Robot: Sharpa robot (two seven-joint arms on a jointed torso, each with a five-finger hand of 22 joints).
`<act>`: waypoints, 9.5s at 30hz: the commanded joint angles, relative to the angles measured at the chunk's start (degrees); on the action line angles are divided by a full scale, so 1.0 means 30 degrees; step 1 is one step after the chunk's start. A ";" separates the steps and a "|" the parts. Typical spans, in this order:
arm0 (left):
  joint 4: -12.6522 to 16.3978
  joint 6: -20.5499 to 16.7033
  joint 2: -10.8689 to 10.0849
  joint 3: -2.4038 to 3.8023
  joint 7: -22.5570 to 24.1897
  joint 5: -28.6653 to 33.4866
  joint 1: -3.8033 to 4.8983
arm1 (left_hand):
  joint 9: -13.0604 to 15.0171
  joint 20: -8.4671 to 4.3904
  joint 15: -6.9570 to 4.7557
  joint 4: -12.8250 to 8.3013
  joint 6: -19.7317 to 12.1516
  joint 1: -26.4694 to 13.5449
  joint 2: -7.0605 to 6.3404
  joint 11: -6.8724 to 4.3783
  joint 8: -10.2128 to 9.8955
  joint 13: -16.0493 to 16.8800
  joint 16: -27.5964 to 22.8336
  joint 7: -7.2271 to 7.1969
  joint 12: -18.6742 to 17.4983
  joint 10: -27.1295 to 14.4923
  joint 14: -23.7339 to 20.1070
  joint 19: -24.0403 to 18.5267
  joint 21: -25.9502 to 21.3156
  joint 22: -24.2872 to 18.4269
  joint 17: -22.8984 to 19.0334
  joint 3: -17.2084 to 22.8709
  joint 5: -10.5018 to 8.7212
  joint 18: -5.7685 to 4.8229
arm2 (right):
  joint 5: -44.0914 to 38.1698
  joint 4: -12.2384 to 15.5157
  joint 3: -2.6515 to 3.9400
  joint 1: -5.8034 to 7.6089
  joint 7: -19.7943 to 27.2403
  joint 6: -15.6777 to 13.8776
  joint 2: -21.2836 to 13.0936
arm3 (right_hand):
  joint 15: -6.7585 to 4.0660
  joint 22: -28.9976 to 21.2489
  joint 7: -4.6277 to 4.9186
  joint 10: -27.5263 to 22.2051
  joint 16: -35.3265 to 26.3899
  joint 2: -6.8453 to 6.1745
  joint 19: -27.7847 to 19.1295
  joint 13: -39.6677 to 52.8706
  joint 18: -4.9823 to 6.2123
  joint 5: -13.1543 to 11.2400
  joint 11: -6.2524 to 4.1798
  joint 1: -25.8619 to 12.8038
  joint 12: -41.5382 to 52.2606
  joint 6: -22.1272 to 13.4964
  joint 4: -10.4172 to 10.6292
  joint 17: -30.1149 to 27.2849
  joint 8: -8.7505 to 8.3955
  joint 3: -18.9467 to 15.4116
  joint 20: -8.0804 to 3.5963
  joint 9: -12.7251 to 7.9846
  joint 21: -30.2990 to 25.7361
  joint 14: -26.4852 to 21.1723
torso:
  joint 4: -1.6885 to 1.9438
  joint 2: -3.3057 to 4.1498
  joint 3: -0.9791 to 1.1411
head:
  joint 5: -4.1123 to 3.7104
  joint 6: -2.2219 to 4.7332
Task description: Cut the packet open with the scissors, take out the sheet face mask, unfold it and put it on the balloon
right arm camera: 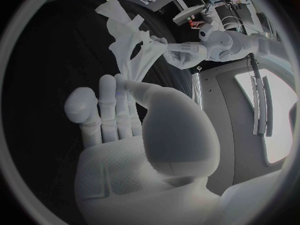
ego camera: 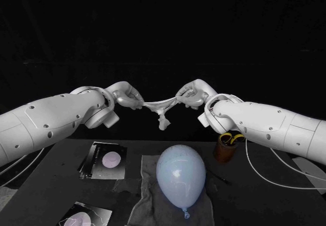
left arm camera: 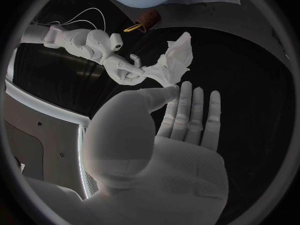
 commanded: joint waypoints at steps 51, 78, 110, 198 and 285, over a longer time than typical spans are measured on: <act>0.5130 0.1660 -0.2562 -0.0066 0.7947 1.2051 -0.1283 | 0.4457 0.0213 0.2539 0.0626 -0.3428 -0.0460 0.1423 0.2362 0.3512 -0.1634 -0.6891 0.1085 -0.5338 -0.8075 -0.8269 -0.8758 -0.4077 -0.1800 -0.1960 0.0942 0.0060 -0.1109 | 0.0727 -0.0146 0.0002 -0.0766 0.3097 -0.4826 0.0316 | -0.0023 0.2012 0.0101 -0.0094 -0.0081 0.0153 -0.0229 0.0031 0.0200 0.0130 0.0011 0.0338 -0.0160 -0.0116 -0.0160 0.0086 -0.0013 0.0008 0.0032 0.0060 -0.0204 -0.0241 | -0.0001 0.0008 0.0010 | -0.0082 -0.0006; 0.4561 0.1287 -0.2140 -0.0069 0.6995 1.4126 -0.1323 | 0.7424 -0.0342 0.0186 0.2755 -1.0644 -0.3999 0.3335 0.0973 1.1987 -0.1398 -0.6326 0.1321 -0.7046 0.0224 0.5012 0.3208 -0.0224 -0.0614 -0.1292 0.3476 0.0061 0.1224 | 0.0680 0.0011 0.0143 -0.0351 0.3224 -0.5101 0.0413 | -0.0015 0.2016 0.0118 -0.0080 -0.0078 0.0174 -0.0232 0.0048 0.0199 0.0130 0.0021 0.0358 -0.0160 -0.0123 -0.0187 0.0098 -0.0020 -0.0001 0.0041 0.0067 -0.0203 -0.0268 | 0.0032 0.0030 0.0002 | -0.0079 0.0068; 0.4087 0.0207 -0.2241 -0.0074 0.5797 1.4594 -0.1321 | 0.6009 -0.3796 -0.2191 0.3015 -1.1345 -0.3518 0.3493 -0.0562 1.3073 -0.0986 -0.3717 0.0082 -0.5807 0.1232 1.3164 1.4863 0.1303 -0.0758 0.3569 0.2219 0.0076 0.1125 | -0.0474 0.0943 0.0156 -0.0150 0.3191 -0.4363 -0.0004 | 0.0000 0.1999 0.0126 -0.0061 -0.0077 0.0187 -0.0283 0.0076 0.0215 0.0130 0.0029 0.0372 -0.0161 -0.0122 -0.0224 0.0116 -0.0023 -0.0023 0.0055 0.0080 -0.0289 -0.0317 | 0.0012 -0.0002 0.0010 | -0.0151 0.0051; 0.3137 -0.3187 -0.0055 0.0292 1.1341 1.0142 -0.5813 | -0.4281 0.0132 0.0976 0.2731 -0.4571 0.6130 0.0423 0.0913 -0.2019 -0.1417 -1.0793 0.0464 -0.7187 -0.2168 0.2049 -0.0629 -0.3678 -0.1188 -0.0741 -1.1979 0.0046 -0.0087 | -0.1140 0.5667 0.0254 -0.0298 0.1982 -0.5264 -0.0716 | -0.0022 0.2022 0.0116 0.0056 -0.0035 0.0194 -0.0250 0.0156 0.0218 0.0131 0.0004 0.0406 -0.0123 -0.0057 -0.0327 0.0159 -0.0004 -0.0070 0.0061 0.0120 -0.0238 -0.0308 | -0.0021 0.0057 -0.0060 | -0.0002 0.0228; 0.3335 -0.6639 -0.0514 0.0247 0.8137 0.6786 -0.5815 | -0.4354 0.0177 0.1064 0.5180 -0.0865 0.5766 0.0310 0.1152 -0.3534 -0.1345 -0.9432 0.0500 -0.5516 -0.0931 0.1306 -0.3383 -0.3206 -0.1190 0.0693 -1.5841 0.0040 -0.1018 | -0.1160 0.5902 0.0251 -0.0373 0.1960 -0.5523 -0.0891 | -0.0035 0.2049 0.0110 0.0094 0.0007 0.0198 -0.0171 0.0217 0.0208 0.0131 -0.0006 0.0383 -0.0134 -0.0026 -0.0389 0.0193 -0.0017 -0.0081 0.0058 0.0144 -0.0146 -0.0267 | -0.0011 0.0072 -0.0049 | 0.0012 0.0115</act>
